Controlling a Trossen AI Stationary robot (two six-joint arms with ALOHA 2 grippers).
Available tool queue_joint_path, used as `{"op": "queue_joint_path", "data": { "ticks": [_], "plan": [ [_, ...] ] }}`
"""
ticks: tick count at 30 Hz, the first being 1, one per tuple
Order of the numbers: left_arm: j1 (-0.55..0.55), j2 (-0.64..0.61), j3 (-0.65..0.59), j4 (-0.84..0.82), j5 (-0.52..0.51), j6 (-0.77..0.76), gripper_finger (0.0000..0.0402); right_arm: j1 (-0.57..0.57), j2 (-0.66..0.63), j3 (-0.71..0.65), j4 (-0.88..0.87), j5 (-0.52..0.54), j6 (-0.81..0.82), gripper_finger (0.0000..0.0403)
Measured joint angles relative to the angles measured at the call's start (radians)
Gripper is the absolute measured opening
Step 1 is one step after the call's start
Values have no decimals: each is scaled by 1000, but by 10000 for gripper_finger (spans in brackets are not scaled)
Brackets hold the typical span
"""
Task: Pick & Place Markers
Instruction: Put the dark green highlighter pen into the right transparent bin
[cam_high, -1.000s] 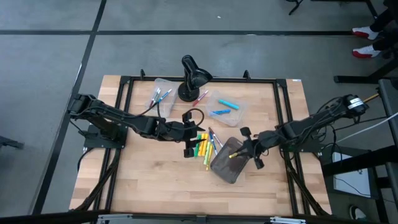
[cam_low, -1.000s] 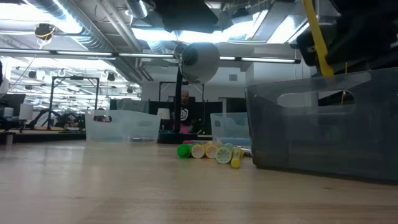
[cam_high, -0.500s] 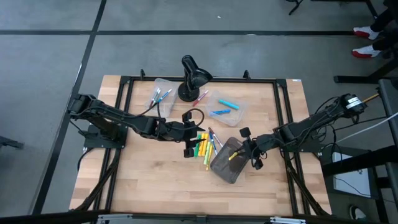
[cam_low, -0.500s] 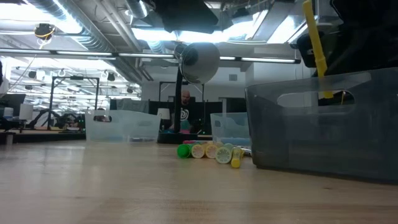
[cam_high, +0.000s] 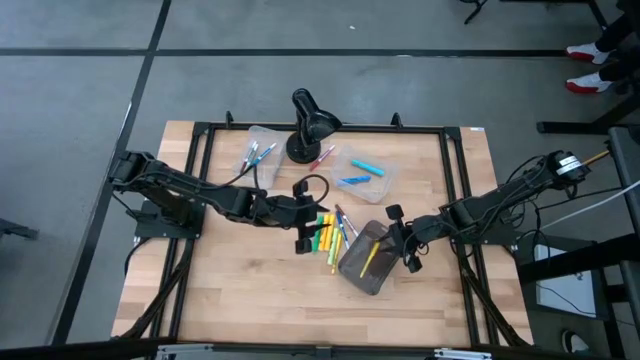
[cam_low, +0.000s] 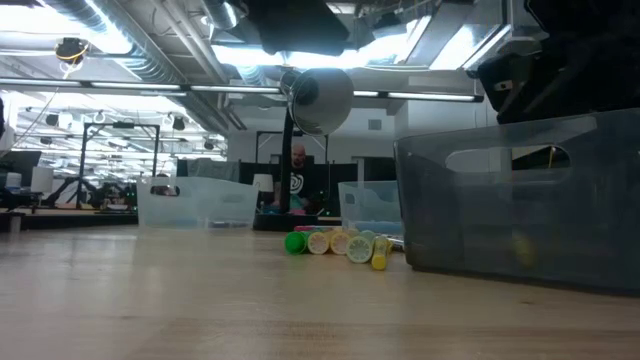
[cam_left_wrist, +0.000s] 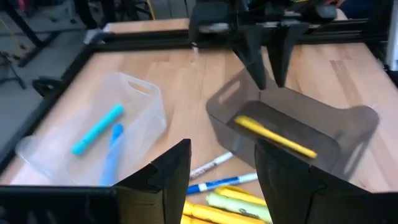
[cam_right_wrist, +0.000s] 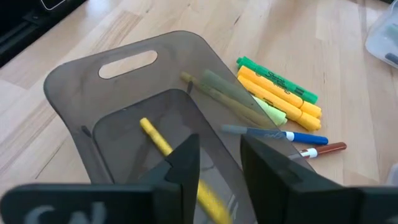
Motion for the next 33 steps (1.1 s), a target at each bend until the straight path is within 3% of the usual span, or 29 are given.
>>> {"op": "queue_joint_path", "data": {
  "ticks": [8,22,33],
  "plan": [
    [0,52,0,-43,112,-152,170,0,0,0,0,0,0,122],
    [87,204,0,-140,119,-492,174,-1,0,-1,1,0,0,122],
    [100,318,0,-147,56,-541,182,-1,0,-1,0,0,0,122]
  ]
}}
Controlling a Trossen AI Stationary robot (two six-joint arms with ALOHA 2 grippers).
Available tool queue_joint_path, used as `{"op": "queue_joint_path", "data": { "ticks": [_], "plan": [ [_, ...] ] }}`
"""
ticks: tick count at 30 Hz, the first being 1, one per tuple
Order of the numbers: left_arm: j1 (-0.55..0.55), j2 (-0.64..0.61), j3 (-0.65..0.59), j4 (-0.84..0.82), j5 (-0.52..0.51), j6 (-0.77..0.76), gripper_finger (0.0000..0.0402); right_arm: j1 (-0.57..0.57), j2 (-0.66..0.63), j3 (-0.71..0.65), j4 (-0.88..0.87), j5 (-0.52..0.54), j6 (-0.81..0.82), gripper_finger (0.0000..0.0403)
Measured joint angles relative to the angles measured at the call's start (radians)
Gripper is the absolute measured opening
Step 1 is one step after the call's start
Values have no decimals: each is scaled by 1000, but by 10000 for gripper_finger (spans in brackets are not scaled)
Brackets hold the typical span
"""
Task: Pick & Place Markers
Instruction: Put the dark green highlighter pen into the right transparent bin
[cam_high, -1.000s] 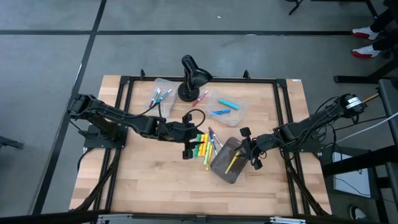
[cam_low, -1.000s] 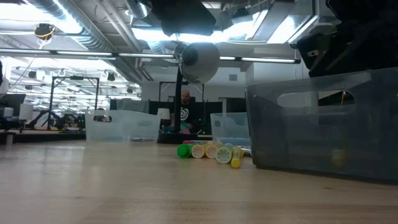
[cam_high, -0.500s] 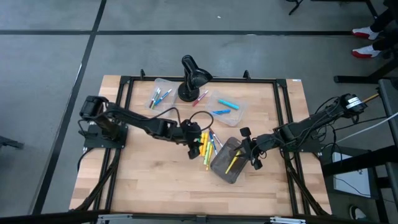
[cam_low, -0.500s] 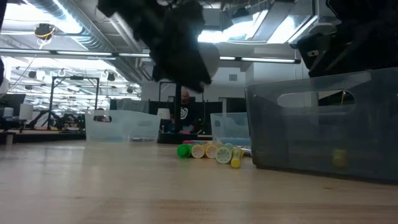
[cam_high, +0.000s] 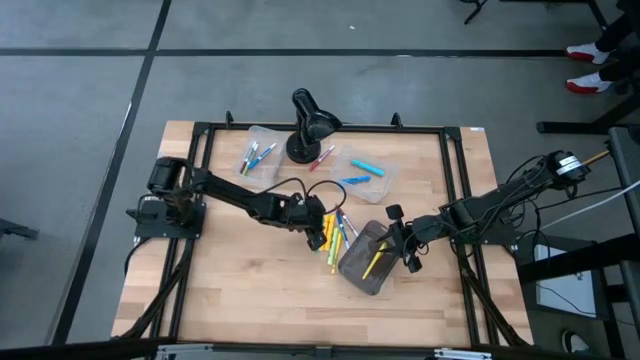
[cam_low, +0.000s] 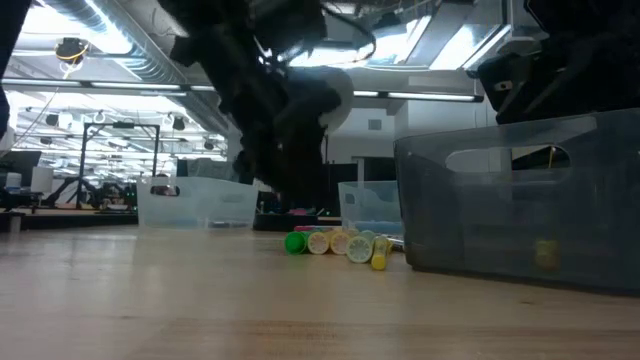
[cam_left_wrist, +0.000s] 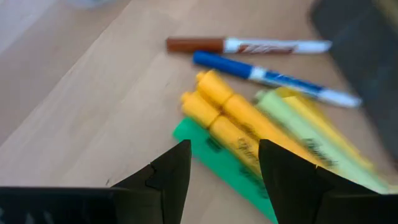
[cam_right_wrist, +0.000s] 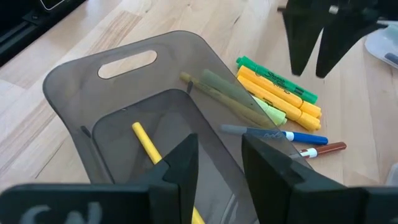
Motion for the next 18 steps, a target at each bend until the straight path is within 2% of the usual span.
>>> {"op": "queue_joint_path", "data": {
  "ticks": [18],
  "plan": [
    [-5,47,0,-14,-34,17,182,0,0,0,0,0,0,122]
  ]
}}
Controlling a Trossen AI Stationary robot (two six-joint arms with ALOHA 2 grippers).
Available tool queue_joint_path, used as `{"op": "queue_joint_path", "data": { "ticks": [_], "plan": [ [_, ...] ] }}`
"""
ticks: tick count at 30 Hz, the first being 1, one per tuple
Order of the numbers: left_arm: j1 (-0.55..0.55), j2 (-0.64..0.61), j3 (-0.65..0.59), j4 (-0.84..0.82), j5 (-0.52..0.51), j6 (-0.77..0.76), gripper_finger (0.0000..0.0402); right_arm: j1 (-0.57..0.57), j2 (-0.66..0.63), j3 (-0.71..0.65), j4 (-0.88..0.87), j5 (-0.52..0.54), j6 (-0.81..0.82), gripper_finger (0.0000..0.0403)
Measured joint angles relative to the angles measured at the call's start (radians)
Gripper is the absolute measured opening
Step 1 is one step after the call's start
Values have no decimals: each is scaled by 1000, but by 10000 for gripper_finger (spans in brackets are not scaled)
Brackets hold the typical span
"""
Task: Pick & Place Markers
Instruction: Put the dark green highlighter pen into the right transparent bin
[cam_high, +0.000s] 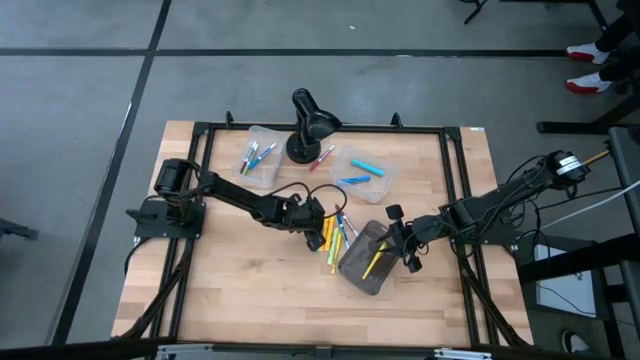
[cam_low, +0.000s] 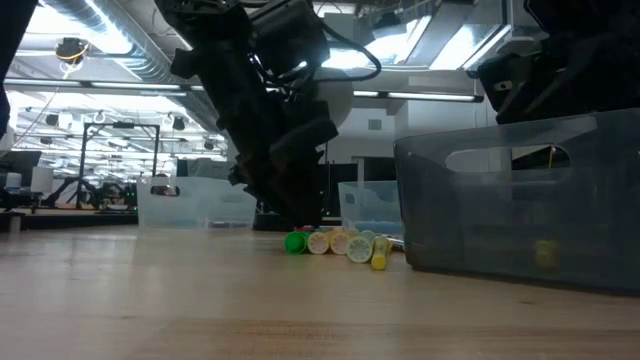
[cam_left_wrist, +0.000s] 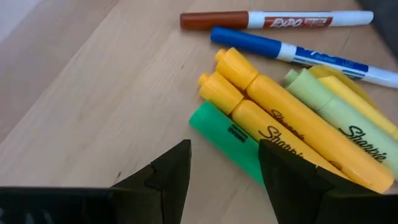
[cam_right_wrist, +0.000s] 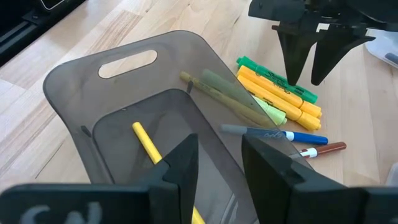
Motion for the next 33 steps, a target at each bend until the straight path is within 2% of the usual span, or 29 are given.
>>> {"op": "queue_joint_path", "data": {
  "ticks": [7,13,20,26,29,33],
  "plan": [
    [0,0,0,17,39,-7,182,0,0,0,0,0,0,122],
    [-6,56,1,56,41,-8,182,0,0,0,0,0,0,122],
    [-1,67,7,-28,7,1,182,0,0,0,1,0,0,122],
    [12,56,15,-60,21,26,179,0,0,0,2,0,0,122],
    [19,56,16,-70,51,42,161,0,0,0,3,0,0,122],
    [20,56,15,-86,48,43,111,0,0,0,3,0,0,122]
  ]
}}
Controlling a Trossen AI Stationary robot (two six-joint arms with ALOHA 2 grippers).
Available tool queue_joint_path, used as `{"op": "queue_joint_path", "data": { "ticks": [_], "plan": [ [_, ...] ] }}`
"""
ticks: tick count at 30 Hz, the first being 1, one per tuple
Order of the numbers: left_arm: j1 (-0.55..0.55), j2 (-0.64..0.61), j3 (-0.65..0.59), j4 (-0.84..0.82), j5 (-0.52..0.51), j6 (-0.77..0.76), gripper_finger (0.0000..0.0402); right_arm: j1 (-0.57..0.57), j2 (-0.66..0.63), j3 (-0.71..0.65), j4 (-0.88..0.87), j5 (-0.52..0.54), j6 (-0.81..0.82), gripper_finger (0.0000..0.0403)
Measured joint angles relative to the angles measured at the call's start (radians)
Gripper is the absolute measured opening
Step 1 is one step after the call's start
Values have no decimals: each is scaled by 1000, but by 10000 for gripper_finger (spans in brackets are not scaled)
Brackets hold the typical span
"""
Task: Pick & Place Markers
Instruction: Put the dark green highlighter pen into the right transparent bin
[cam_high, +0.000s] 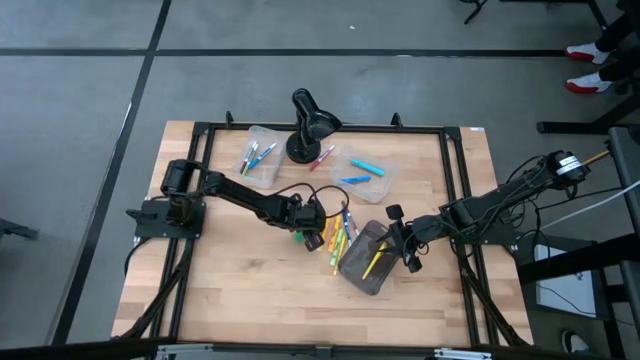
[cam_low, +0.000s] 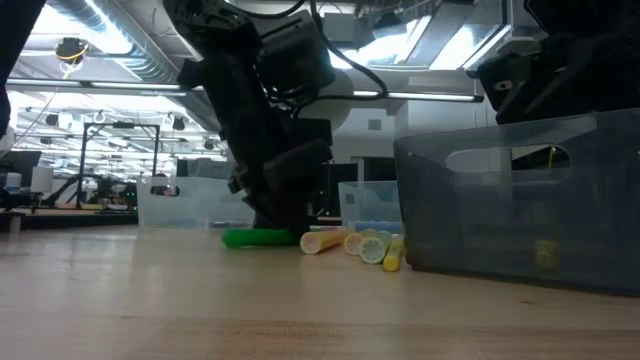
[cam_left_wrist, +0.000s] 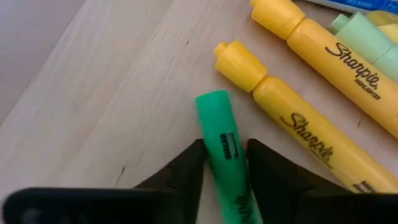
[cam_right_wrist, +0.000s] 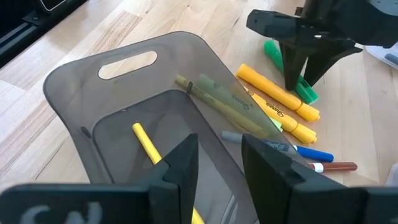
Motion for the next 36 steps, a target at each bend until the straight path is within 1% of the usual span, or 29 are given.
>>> {"op": "queue_joint_path", "data": {
  "ticks": [3,4,11,15,19,22,26,28,31,36],
  "plan": [
    [0,-1,0,-8,3,10,67,0,0,0,0,0,0,122],
    [0,-1,0,-9,3,20,60,0,0,0,0,0,0,122],
    [0,-38,-6,-34,8,87,59,0,0,0,48,0,23,122],
    [-7,-108,-7,-66,-49,114,59,-2,0,0,129,0,135,122],
    [-24,-191,-6,-59,-121,148,59,-2,0,0,201,0,146,122],
    [-51,-262,-6,6,-180,212,59,-3,0,0,241,0,146,122],
    [-89,-332,-5,134,-244,330,59,-4,0,0,273,0,146,122],
    [-107,-357,-4,247,-256,408,59,-5,1,0,294,1,145,122],
    [-136,-372,-4,415,-232,530,59,-5,10,0,338,14,116,122],
    [-159,-367,-4,647,-119,682,59,-5,66,0,499,74,69,122]
  ]
}}
